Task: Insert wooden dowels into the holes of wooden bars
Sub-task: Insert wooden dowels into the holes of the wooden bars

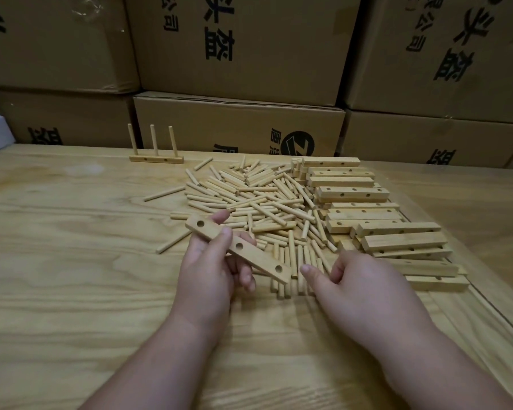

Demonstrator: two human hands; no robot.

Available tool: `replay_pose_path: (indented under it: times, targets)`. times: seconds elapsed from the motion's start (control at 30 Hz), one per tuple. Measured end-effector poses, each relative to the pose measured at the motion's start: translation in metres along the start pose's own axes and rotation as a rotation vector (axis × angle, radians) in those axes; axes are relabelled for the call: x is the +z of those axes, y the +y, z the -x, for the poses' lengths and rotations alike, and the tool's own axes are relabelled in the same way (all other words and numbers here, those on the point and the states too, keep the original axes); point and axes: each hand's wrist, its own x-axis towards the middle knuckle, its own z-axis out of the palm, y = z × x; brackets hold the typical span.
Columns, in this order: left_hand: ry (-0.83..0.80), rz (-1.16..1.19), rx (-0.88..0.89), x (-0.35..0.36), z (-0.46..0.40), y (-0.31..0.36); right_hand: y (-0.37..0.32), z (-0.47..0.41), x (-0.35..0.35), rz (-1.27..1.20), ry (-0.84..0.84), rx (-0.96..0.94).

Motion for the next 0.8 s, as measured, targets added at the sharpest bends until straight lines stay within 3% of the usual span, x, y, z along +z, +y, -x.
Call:
replay_pose_path:
  times: [0.23,0.37,0.6,0.8]
  targets:
    - [-0.065,0.202,-0.102,-0.002,-0.004,0.002,-0.002,-0.009,0.009,0.014,-0.177,0.060]
    - [-0.058,0.116,-0.121,-0.002,-0.006,-0.002,-0.006,-0.013,0.011,0.052,-0.191,0.039]
    - [-0.074,-0.101,-0.118,-0.003,-0.003,-0.003,0.001,-0.014,0.019,0.020,-0.116,-0.023]
    - [-0.123,-0.114,-0.226,-0.002,-0.005,-0.001,0.000,-0.014,0.019,-0.206,0.017,-0.098]
